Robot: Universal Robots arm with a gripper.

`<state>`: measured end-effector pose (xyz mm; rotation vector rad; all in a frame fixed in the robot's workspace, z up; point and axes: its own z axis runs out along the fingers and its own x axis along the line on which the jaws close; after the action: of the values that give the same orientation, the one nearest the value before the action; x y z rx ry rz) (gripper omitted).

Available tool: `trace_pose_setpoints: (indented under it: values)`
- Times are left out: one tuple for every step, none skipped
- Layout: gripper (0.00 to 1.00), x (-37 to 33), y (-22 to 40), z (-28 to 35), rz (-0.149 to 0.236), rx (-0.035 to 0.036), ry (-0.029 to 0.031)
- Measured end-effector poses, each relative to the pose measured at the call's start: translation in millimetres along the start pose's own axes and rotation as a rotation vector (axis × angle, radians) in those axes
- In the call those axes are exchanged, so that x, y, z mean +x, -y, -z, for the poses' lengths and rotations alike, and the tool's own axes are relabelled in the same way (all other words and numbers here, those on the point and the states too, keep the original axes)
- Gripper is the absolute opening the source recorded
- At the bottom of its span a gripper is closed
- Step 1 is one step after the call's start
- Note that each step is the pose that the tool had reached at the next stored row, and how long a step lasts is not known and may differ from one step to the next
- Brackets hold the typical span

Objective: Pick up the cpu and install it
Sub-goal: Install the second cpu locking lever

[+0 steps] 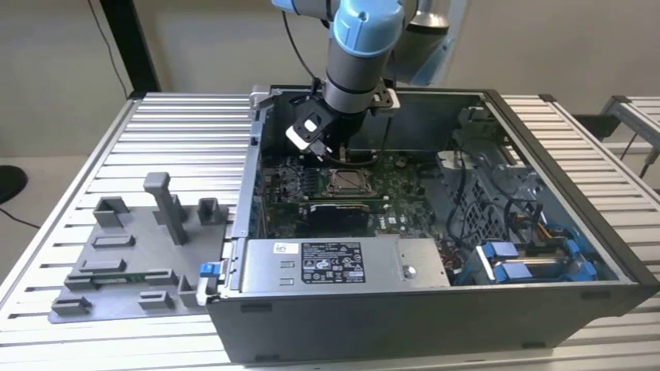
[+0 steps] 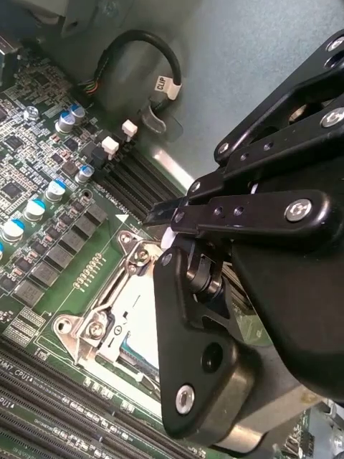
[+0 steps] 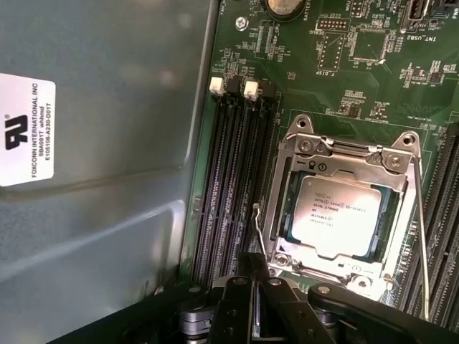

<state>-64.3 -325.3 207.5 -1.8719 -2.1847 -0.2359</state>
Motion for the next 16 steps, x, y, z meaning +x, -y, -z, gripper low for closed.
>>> trace_pose_setpoints:
  values:
    - [0.00, 0.0, 0.0, 0.0, 0.000, 0.0000, 0.0000]
    - [0.00, -0.1, -0.2, -0.1, 0.000, -0.0001, 0.0000]
    - [0.00, -0.1, -0.7, -0.1, 0.000, 0.0000, 0.0000]
    - [0.00, -0.3, -1.4, -0.2, 0.000, 0.0000, -0.0001]
    - [0.00, -0.4, -2.2, -0.1, 0.000, -0.0001, -0.0001]
    - [0.00, -0.5, -3.1, -0.1, 0.000, 0.0000, 0.0000]
    - [0.00, -0.6, -4.1, 0.0, 0.000, 0.0001, 0.0001]
    - [0.00, -0.8, -5.4, 0.1, 0.000, 0.0001, 0.0001]
    - [0.00, -1.0, -6.6, 0.1, 0.000, 0.0000, 0.0000]
    - [0.00, -1.2, -7.5, 0.0, 0.000, 0.0000, 0.0000]
    - [0.00, -1.4, -8.4, -0.1, 0.000, 0.0000, 0.0000]
    - [0.00, -1.5, -9.4, -0.1, 0.000, 0.0001, 0.0001]
    - [0.00, -1.7, -10.2, -0.1, 0.000, 0.0000, 0.0001]
    - [0.00, -1.8, -11.0, 0.0, 0.000, 0.0001, 0.0002]
    - [0.00, -1.9, -11.8, -0.1, 0.000, 0.0001, 0.0002]
    - [0.00, -2.1, -12.5, -0.1, 0.000, 0.0000, 0.0001]
